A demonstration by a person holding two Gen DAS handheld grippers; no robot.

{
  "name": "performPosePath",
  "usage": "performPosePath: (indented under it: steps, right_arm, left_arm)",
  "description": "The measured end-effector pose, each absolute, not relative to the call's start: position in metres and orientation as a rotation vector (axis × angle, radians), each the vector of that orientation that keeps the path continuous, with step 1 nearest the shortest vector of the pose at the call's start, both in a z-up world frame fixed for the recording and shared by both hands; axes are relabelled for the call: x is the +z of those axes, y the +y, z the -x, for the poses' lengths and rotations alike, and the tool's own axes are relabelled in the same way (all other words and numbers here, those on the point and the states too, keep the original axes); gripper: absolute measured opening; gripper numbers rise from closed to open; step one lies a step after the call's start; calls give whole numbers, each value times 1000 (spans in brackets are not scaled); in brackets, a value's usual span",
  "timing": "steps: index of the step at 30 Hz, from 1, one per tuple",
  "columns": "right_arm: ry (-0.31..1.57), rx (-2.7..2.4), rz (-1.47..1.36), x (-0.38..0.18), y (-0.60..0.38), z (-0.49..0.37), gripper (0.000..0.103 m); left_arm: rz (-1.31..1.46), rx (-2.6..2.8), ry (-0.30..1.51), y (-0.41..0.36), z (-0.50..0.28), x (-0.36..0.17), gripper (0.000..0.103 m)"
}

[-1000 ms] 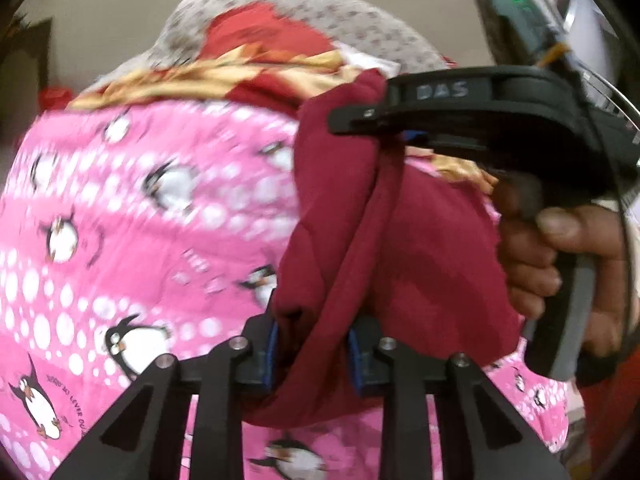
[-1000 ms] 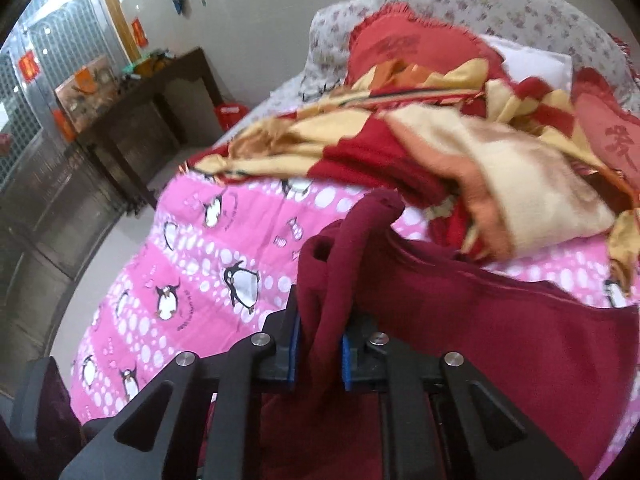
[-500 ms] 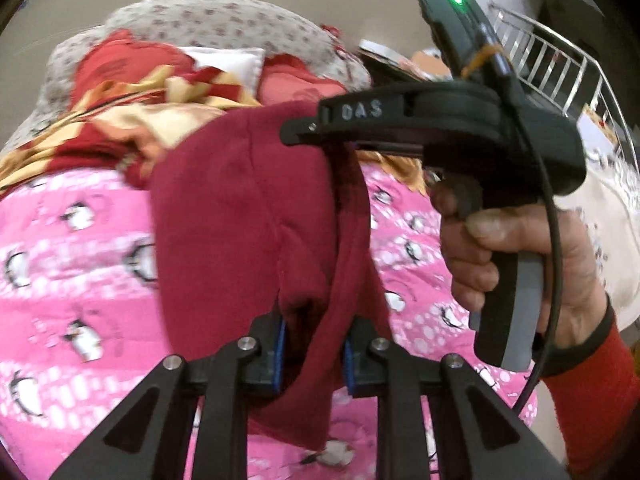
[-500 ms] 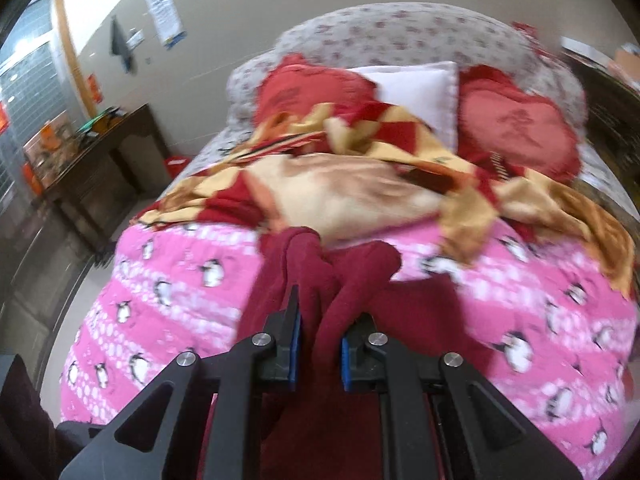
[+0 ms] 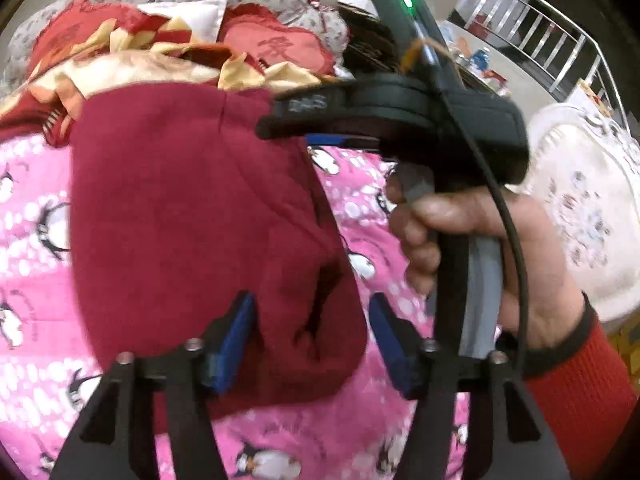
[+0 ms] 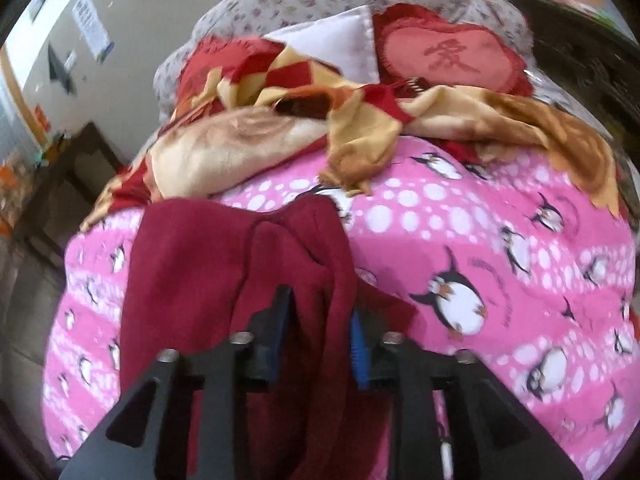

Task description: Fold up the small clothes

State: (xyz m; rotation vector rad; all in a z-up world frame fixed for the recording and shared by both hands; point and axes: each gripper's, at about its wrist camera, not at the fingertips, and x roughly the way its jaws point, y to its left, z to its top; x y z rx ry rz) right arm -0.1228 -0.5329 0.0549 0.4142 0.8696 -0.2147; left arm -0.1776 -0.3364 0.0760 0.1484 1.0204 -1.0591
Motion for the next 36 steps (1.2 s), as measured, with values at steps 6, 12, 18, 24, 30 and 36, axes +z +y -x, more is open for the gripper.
performPosePath:
  steps: [6,12,18,24,30,36]
  right_arm:
    - [799,-215,-399,93,-526,181,54]
    - [853,-87,-377,92,-473,202,54]
    - [915,-125,-376,63,-464,209,31]
    - [921,-190,-500,26,-491,223,30]
    - [853,-222,-437,61,-486,230,36]
    - [742,-209,-379,92,-475,203,37]
  left_arm:
    - [-189,-1009,843,-286,183,108,80]
    - [-272,-858,867,-280,165,80,80]
    - [-261,-819,917,-279,156,57,80]
    - [-270,-786,995,-284,150,30,80]
    - [-257,-762,872,-278,152,58,80]
    - [-287,-729,848,-299,142,58,80]
